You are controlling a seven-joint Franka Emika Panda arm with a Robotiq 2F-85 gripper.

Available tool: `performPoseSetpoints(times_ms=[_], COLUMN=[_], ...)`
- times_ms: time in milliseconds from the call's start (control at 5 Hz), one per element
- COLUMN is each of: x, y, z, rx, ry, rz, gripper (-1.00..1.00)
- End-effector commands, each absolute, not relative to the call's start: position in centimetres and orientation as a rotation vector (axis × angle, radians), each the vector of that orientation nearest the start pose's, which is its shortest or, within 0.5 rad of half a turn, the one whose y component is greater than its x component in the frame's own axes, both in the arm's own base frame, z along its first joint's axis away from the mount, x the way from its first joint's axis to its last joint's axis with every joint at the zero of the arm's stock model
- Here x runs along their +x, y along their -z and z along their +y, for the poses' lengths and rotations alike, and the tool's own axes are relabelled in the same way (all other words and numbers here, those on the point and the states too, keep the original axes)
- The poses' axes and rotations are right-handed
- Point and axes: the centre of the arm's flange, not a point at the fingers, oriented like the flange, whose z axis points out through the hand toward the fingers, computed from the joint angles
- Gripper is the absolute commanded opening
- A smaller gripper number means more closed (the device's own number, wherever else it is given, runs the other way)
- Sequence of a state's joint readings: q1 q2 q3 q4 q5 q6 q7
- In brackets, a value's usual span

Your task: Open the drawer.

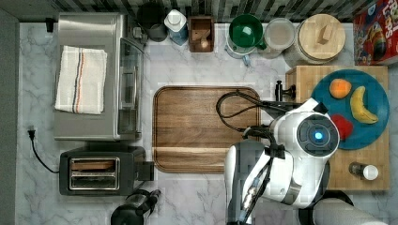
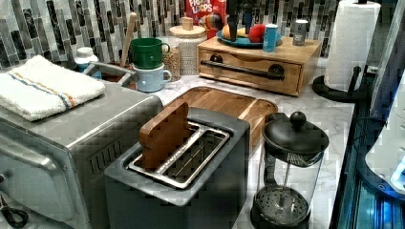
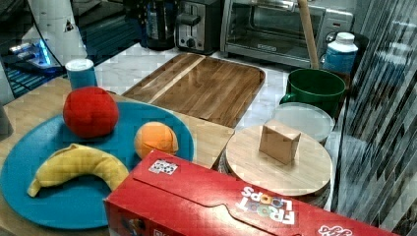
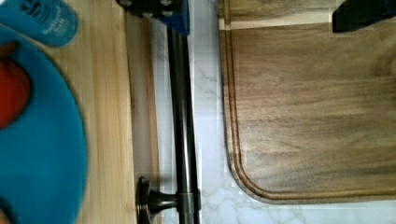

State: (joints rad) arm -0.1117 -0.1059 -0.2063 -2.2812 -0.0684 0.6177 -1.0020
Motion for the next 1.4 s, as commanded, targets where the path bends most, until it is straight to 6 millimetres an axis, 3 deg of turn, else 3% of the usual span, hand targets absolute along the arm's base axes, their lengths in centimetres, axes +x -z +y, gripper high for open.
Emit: performPoseSetpoints(times_ms=[200,400,800,1000,1400], x=[51.2,51.5,50.1,49.3,48.7], y=[-40.5,-38.8,-34.4,-32.3,-29.9], z=[-18.3,-19.1,-20.6,-20.3,-20.1], rx=[-3.226,-3.223,-3.195,-3.189,-3.218], ry=[0.125,0.105,0.159,0.257,0.219], rz=[-0.126,-0.116,-0.077,-0.047,-0.053], gripper=[1.0,1.0,1.0,1.0,1.0])
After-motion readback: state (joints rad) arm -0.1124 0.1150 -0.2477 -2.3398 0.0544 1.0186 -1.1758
